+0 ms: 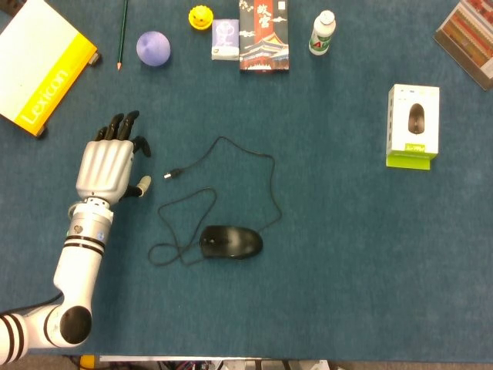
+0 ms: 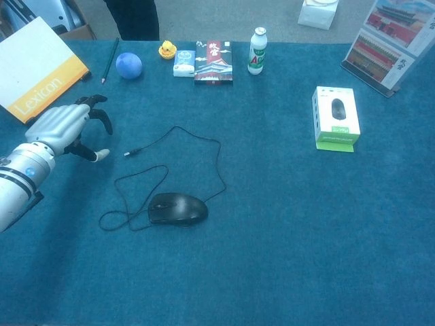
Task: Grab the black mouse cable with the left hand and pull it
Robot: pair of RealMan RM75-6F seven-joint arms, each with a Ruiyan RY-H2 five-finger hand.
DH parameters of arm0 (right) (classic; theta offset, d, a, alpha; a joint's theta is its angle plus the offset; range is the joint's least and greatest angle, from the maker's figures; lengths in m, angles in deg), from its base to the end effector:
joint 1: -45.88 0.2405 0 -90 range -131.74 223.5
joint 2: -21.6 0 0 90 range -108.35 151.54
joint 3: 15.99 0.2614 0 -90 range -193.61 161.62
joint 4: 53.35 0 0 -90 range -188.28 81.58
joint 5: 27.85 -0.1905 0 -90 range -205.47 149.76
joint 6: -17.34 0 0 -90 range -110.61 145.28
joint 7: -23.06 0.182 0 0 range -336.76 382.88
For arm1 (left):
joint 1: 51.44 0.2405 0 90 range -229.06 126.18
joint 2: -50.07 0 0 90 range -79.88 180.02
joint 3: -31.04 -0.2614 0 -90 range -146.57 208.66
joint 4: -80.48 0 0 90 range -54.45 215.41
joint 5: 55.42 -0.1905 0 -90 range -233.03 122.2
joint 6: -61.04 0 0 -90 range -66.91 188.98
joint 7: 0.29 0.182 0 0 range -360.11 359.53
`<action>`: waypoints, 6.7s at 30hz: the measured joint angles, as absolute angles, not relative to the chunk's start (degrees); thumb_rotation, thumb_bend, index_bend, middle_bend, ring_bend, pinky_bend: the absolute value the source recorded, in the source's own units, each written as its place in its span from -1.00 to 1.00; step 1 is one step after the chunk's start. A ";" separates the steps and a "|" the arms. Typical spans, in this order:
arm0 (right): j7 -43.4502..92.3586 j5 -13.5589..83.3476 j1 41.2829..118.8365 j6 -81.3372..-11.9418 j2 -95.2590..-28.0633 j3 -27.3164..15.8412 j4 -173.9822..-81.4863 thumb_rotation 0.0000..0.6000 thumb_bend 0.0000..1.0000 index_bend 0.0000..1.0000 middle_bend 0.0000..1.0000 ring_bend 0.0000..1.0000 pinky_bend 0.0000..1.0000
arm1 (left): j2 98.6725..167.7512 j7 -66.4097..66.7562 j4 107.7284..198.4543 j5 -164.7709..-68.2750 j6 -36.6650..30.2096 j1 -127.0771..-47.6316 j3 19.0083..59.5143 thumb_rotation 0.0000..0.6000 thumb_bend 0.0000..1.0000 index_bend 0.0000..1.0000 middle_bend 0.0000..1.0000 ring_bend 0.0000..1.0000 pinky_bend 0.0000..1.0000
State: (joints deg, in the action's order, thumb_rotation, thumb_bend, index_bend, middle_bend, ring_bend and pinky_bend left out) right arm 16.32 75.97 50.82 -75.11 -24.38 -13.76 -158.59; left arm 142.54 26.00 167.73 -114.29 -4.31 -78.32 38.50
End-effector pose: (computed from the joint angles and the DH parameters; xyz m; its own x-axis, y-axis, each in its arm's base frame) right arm -0.2164 -0.2022 0.2461 0.5549 0.1559 0.8172 -0.7601 -0.3042 0.5742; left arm -0.2323 0.3133 -0.0162 0.3657 0.3078 0.8784 0.9292 -0.0670 -0.3634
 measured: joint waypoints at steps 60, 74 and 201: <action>22.43 79.38 48.46 -82.39 -24.03 -13.20 -156.96 1.00 -0.60 -0.32 -0.47 -0.65 -0.41 | 150.24 22.77 163.72 -117.56 -6.67 -76.65 38.20 1.00 -0.46 -0.15 -0.90 -0.95 -0.71; 21.70 78.68 48.84 -80.84 -24.45 -13.24 -156.87 1.00 -0.60 -0.32 -0.47 -0.65 -0.41 | 150.14 21.92 163.14 -117.12 -5.91 -76.59 38.68 1.00 -0.46 -0.15 -0.90 -0.95 -0.71; 26.60 80.50 47.84 -85.55 -26.73 -13.45 -153.18 1.00 -0.60 -0.32 -0.47 -0.65 -0.41 | 144.61 18.75 173.15 -124.87 -9.58 -76.00 38.71 0.91 -0.29 0.15 -0.90 -0.96 -0.72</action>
State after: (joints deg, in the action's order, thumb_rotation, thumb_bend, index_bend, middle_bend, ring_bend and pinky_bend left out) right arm 26.60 80.50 47.84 -85.55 -26.73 -13.45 -153.18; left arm 144.61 18.75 173.15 -124.87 -9.58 -76.00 38.71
